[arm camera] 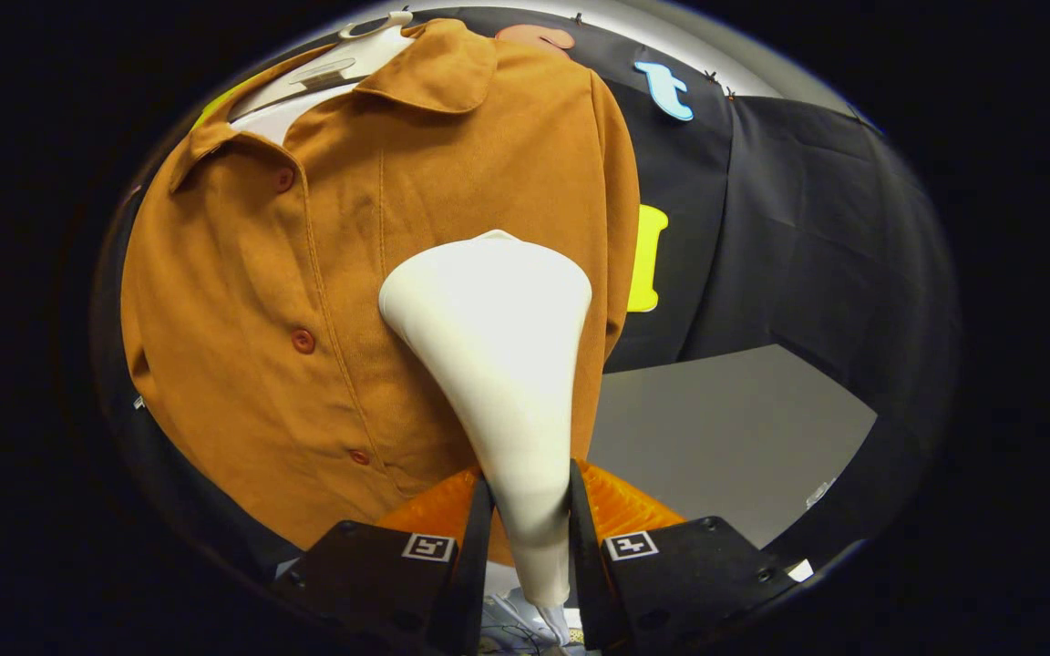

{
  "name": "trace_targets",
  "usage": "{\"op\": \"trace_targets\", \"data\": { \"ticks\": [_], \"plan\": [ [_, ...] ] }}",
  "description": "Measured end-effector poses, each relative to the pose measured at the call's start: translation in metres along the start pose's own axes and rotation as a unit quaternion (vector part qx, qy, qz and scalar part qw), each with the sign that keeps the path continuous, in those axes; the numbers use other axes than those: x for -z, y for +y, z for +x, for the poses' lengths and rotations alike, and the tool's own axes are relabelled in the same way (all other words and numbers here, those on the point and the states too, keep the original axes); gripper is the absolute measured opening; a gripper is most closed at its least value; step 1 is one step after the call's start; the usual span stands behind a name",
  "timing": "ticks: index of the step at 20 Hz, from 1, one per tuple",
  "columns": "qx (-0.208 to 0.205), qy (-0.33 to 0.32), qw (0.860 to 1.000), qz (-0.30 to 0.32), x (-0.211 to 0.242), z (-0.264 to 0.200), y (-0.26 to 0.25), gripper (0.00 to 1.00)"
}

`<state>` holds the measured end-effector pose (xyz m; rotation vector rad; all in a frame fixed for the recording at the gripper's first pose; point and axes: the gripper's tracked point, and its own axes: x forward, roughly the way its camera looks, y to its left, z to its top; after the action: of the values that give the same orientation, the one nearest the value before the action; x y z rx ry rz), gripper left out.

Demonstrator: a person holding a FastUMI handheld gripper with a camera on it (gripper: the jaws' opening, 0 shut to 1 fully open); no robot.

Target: Iron the clothes twice with a garment steamer, once on the left side and once on the right side.

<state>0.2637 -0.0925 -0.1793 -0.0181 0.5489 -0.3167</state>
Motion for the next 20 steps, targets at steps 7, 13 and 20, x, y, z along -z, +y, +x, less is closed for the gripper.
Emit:
{"op": "trace_targets", "data": {
  "ticks": [7,13,20],
  "plan": [
    [-0.005,0.054,0.999,-0.001,0.038,0.012,0.001,0.45],
    [-0.010,0.116,0.993,0.001,0.074,0.030,-0.004,0.46],
    [-0.013,0.158,0.987,0.001,0.109,0.031,-0.013,0.45]
  ]
}}
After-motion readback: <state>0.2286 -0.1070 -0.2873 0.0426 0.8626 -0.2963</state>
